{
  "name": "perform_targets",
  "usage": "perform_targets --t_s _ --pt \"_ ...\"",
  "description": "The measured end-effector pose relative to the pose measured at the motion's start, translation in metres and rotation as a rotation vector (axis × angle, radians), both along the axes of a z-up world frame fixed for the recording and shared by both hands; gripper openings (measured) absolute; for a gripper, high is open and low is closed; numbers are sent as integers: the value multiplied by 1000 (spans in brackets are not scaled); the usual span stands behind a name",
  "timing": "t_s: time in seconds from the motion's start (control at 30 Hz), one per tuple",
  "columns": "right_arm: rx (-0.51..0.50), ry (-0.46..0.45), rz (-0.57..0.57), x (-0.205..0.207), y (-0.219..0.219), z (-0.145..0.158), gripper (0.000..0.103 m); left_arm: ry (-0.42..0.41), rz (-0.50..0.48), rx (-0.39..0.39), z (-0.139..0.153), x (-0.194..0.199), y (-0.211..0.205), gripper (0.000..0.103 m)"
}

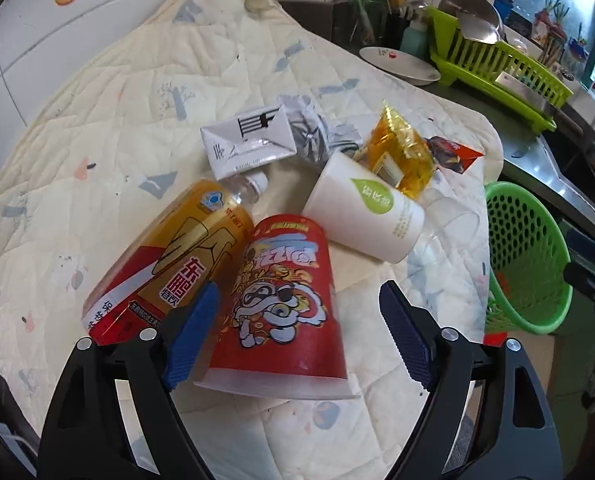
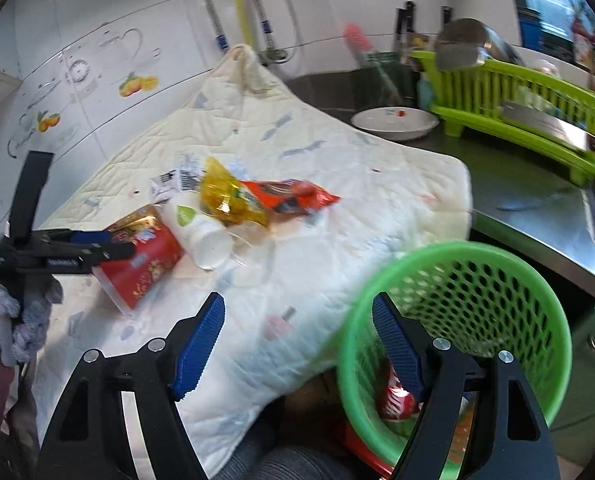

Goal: Collect trash
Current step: 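Grasp the red paper cup with the left tool while the right grasps the yellow snack bag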

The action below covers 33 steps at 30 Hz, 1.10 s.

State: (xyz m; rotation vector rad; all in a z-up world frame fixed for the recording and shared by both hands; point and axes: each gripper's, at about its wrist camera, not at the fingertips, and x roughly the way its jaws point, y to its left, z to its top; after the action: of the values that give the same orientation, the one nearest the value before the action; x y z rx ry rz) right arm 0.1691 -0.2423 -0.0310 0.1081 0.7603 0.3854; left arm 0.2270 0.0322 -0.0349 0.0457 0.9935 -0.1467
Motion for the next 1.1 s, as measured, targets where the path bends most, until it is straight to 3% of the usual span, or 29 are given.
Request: perform_targets --t_s 0.5,0.6,0.67,0.83,1.1 --pt "19 3 155 69 65 17 73 100 -9 -47 -37 20 14 81" --pt "27 8 180 85 78 19 73 103 -3 -65 -42 18 17 77" --pt "32 10 197 95 88 19 73 113 -1 -100 -43 17 20 74" --pt "27 11 223 115 110 17 70 98 -2 -103 -42 13 22 70" --pt "-13 52 219 147 129 0 67 105 -4 -122 -41 11 26 70"
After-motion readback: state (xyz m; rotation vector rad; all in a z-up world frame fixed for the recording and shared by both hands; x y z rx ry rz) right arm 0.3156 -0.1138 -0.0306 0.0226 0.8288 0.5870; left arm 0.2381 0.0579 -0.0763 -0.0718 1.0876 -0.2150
